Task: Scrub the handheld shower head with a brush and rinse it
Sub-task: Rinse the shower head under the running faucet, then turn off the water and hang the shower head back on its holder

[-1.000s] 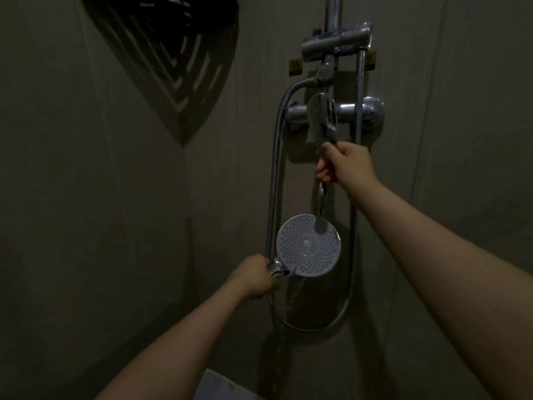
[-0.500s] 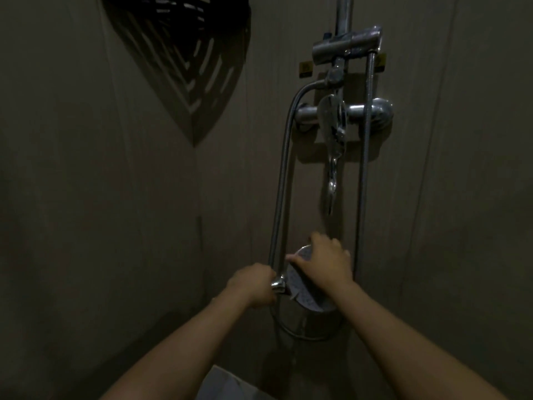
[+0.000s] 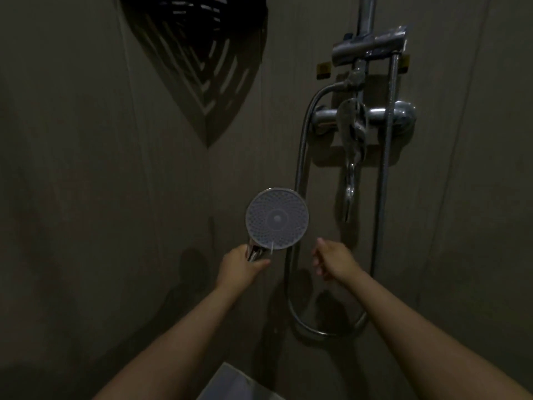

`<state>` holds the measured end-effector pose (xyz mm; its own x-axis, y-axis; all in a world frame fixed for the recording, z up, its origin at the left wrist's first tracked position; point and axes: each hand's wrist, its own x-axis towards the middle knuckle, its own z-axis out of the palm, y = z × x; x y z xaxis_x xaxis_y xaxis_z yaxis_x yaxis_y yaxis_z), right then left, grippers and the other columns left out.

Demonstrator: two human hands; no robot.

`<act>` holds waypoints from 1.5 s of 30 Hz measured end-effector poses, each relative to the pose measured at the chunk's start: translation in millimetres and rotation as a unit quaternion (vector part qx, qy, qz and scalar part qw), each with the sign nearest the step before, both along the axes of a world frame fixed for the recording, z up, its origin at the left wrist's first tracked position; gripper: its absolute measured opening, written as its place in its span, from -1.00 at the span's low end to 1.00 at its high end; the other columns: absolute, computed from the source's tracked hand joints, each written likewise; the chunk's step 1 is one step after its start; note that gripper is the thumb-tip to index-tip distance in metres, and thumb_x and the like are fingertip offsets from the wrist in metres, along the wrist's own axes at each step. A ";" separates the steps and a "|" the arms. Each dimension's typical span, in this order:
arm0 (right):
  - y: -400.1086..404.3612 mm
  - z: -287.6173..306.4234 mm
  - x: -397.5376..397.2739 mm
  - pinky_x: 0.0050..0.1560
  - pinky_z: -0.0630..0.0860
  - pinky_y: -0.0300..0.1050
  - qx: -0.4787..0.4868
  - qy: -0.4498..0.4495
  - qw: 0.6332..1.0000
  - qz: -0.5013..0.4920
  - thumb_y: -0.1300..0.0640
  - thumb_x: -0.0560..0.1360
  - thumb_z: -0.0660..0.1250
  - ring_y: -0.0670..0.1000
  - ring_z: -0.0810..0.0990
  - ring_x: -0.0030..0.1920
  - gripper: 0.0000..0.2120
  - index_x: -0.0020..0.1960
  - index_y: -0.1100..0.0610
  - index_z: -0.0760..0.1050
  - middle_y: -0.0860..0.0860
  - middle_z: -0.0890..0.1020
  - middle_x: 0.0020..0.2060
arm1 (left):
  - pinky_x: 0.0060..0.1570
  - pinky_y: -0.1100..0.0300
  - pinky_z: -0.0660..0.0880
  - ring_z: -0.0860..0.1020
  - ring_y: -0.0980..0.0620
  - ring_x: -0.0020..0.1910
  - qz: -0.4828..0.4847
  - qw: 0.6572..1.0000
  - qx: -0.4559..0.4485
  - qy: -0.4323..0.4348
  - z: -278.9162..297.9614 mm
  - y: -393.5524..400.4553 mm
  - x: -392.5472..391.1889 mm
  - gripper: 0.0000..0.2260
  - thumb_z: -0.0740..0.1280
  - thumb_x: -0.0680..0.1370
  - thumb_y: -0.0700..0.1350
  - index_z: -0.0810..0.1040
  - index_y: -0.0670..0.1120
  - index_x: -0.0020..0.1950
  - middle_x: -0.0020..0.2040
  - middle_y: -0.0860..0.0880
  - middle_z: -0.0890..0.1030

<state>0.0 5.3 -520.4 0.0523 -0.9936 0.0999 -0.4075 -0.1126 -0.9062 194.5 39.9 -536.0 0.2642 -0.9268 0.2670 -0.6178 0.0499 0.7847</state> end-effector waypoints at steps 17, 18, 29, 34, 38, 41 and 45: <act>8.1 0.6 54.8 -0.44 0.42 -0.32 -0.026 0.006 0.988 0.153 0.15 0.60 0.14 -0.05 0.50 -0.40 -0.76 0.02 0.30 0.49 0.02 0.52 -0.33 | -0.05 0.12 0.48 0.59 -0.11 0.00 0.129 0.981 -0.072 0.123 0.3 -1.5 11.4 -0.71 0.48 0.39 -0.12 0.57 -0.23 0.04 -0.01 -0.18 0.64; 8.0 0.1 55.7 -0.48 0.41 -0.37 -0.023 0.001 0.988 0.153 0.16 0.60 0.13 -0.05 0.49 -0.41 -0.76 0.05 0.31 0.49 0.01 0.52 -0.34 | -0.05 0.11 0.49 0.59 -0.10 -0.02 0.126 0.980 -0.072 0.134 0.7 0.2 11.6 -0.72 0.48 0.39 -0.14 0.57 -0.23 0.03 -0.02 -0.18 0.64; 11.5 155.9 91.1 -0.35 0.37 -0.21 0.010 -0.039 0.979 0.199 0.17 0.62 0.05 -0.07 0.48 -0.34 -0.73 -0.20 0.04 0.40 -0.01 0.51 -0.33 | -0.25 0.17 0.40 0.54 -0.02 -0.22 0.103 0.965 -0.060 0.234 169.5 7.9 -1.3 -0.84 0.46 0.40 -0.17 0.53 -0.16 -0.10 -0.15 -0.19 0.63; 21.4 264.0 97.9 -0.30 0.41 -0.15 0.028 -0.046 0.975 0.216 0.12 0.61 0.10 -0.05 0.49 -0.30 -0.79 -0.18 0.02 0.40 -0.01 0.50 -0.31 | -0.23 0.16 0.52 0.59 -0.05 -0.13 0.039 0.966 -0.026 0.254 269.9 20.7 -1.8 -0.93 0.31 0.52 -0.17 0.51 -0.14 -0.03 -0.06 -0.17 0.63; 30.6 348.0 90.9 -0.29 0.41 -0.20 0.036 -0.069 0.974 0.214 0.09 0.59 0.13 -0.08 0.51 -0.26 -0.88 -0.03 -0.02 0.44 -0.07 0.53 -0.27 | -0.08 0.21 0.53 0.59 0.02 -0.06 -0.022 0.938 -0.009 0.345 355.8 27.2 -3.9 -0.88 0.20 0.58 -0.21 0.52 -0.06 0.00 -0.05 -0.07 0.61; 30.5 406.6 84.0 -0.24 0.44 -0.24 0.013 -0.070 0.979 0.191 0.15 0.59 0.14 -0.11 0.50 -0.21 -0.81 0.14 0.14 0.46 -0.06 0.54 -0.20 | -0.10 0.23 0.54 0.58 -0.06 0.02 -0.025 0.943 0.000 0.332 411.9 25.8 -10.3 -0.87 0.22 0.57 -0.25 0.51 -0.15 0.07 -0.01 -0.12 0.60; 30.3 451.3 65.4 -0.32 0.44 -0.42 -0.031 -0.071 0.985 0.155 0.24 0.57 0.19 -0.23 0.52 -0.31 -0.86 0.03 0.16 0.52 -0.07 0.54 -0.26 | -0.13 0.24 0.49 0.53 -0.02 -0.02 -0.020 0.954 -0.014 0.298 461.3 22.9 -24.2 -0.85 0.26 0.54 -0.30 0.53 -0.24 0.08 -0.03 -0.16 0.59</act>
